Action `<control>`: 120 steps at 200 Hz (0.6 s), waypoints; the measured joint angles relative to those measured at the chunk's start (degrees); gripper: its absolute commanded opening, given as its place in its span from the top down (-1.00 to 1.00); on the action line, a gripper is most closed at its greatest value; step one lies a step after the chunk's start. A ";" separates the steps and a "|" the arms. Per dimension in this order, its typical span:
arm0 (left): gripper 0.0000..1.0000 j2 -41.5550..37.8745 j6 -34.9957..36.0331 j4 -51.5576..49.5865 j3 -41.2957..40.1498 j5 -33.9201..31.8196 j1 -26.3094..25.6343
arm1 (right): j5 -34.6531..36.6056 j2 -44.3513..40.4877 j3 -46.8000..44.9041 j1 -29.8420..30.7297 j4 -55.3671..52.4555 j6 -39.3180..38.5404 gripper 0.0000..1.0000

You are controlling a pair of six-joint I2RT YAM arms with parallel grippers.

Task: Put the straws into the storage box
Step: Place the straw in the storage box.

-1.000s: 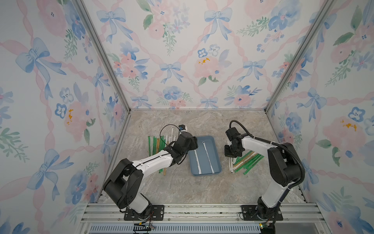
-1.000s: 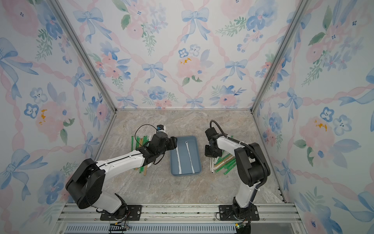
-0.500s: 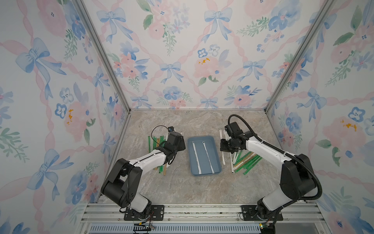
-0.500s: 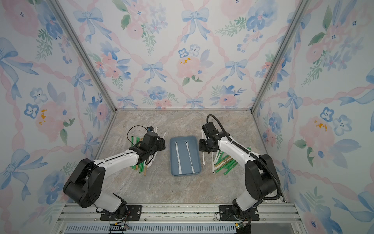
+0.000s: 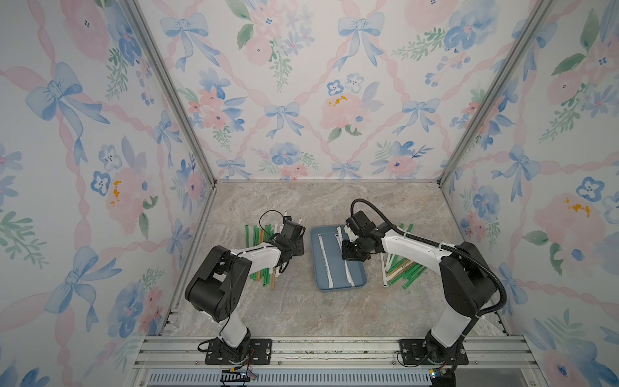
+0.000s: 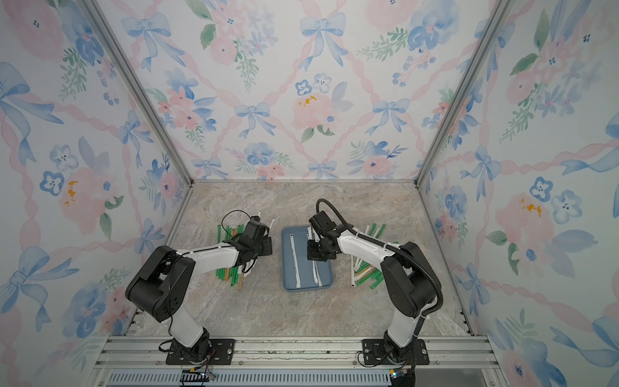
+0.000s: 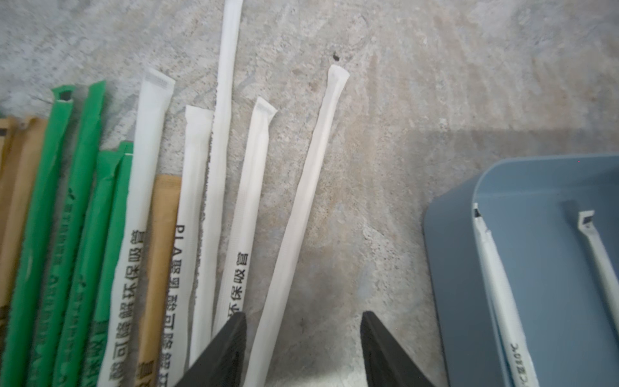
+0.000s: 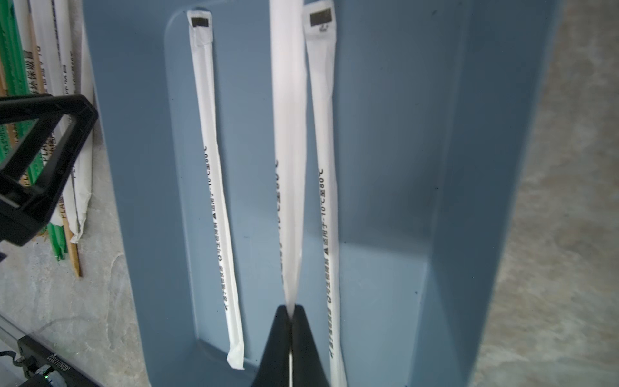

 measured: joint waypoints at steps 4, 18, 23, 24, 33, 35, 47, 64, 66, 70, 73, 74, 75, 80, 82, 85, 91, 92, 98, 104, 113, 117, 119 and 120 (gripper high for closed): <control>-0.14 0.17 0.13 0.00 0.15 0.00 0.00 | 0.00 0.28 0.24 0.00 -0.11 -0.07 0.74; -0.11 0.79 0.57 -0.11 0.87 -0.39 0.00 | 0.17 1.25 1.14 0.00 -0.52 -0.68 0.58; -0.11 1.01 0.66 -0.15 1.14 -0.48 0.00 | 0.22 1.49 1.29 0.00 -0.52 -0.55 0.54; -0.11 1.05 0.72 -0.17 1.18 -0.50 0.00 | 0.24 1.51 1.33 0.00 -0.55 -0.83 0.53; -0.10 1.44 1.16 -0.33 1.70 -0.76 0.00 | 0.50 1.57 1.36 0.00 -0.72 -1.25 0.47; -0.09 1.49 1.22 -0.33 1.75 -0.81 0.00 | 0.66 1.57 1.36 0.00 -0.81 -1.01 0.45; -0.08 1.97 1.75 -0.44 2.21 -1.07 0.00 | 0.96 1.57 1.36 -0.07 -1.03 -1.51 0.38; -0.05 2.73 2.27 -0.57 2.82 -1.49 0.00 | 1.51 1.51 1.36 -0.44 -1.46 -1.70 0.37; -0.05 2.84 2.36 -0.57 2.89 -1.55 0.00 | 1.49 1.49 1.36 -0.46 -1.49 -1.79 0.37; -0.05 3.06 2.49 -0.63 3.04 -1.55 0.00 | 1.64 1.44 1.36 -0.61 -1.60 -1.79 0.37; -0.04 3.26 2.69 -0.74 3.21 -1.64 0.00 | 1.68 1.40 1.36 -0.68 -1.64 -1.81 0.37; -0.04 3.30 2.71 -0.74 3.23 -1.66 0.00 | 1.75 1.33 1.36 -0.72 -1.66 -1.81 0.37; -0.04 3.34 2.71 -0.74 3.28 -1.68 0.00 | 1.79 1.29 1.36 -0.76 -1.66 -1.84 0.37; -0.02 3.63 2.86 -0.79 3.48 -1.75 0.02 | 1.90 1.09 1.36 -1.03 -1.88 -1.92 0.37; -0.02 3.76 2.91 -0.81 3.54 -1.75 0.02 | 1.99 0.94 1.36 -1.16 -1.92 -1.95 0.37; -0.01 3.93 2.93 -0.83 3.67 -1.79 0.07 | 2.10 0.74 1.36 -1.33 -2.08 -1.97 0.38; 0.00 4.28 3.08 -0.96 3.93 -1.90 0.11 | 2.40 0.26 1.33 -1.75 -2.23 -2.01 0.39; 0.00 4.33 3.10 -0.96 3.98 -1.92 0.11 | 2.40 0.11 1.33 -1.84 -2.27 -1.99 0.39; 0.01 4.68 3.17 -1.05 4.24 -1.99 0.15 | 2.78 -0.61 1.29 -2.36 -2.34 -2.19 0.41; 0.02 5.05 3.30 -1.11 4.55 -2.12 0.22 | 3.21 -1.31 1.27 -2.89 -2.43 -2.51 0.43; 0.04 5.62 3.50 -1.22 5.05 -2.27 0.28 | 3.61 -2.60 1.11 -3.89 -2.49 -2.82 0.46; 0.05 5.92 3.54 -1.25 5.27 -2.40 0.33 | 4.07 -3.23 0.98 -4.46 -2.56 -3.10 0.47; 0.06 6.03 3.54 -1.27 5.38 -2.40 0.33 | 4.11 -3.50 0.92 -4.68 -2.56 -3.08 0.47; 0.06 6.08 3.56 -1.27 5.40 -2.40 0.33 | 4.13 -3.58 0.90 -4.74 -2.58 -3.08 0.47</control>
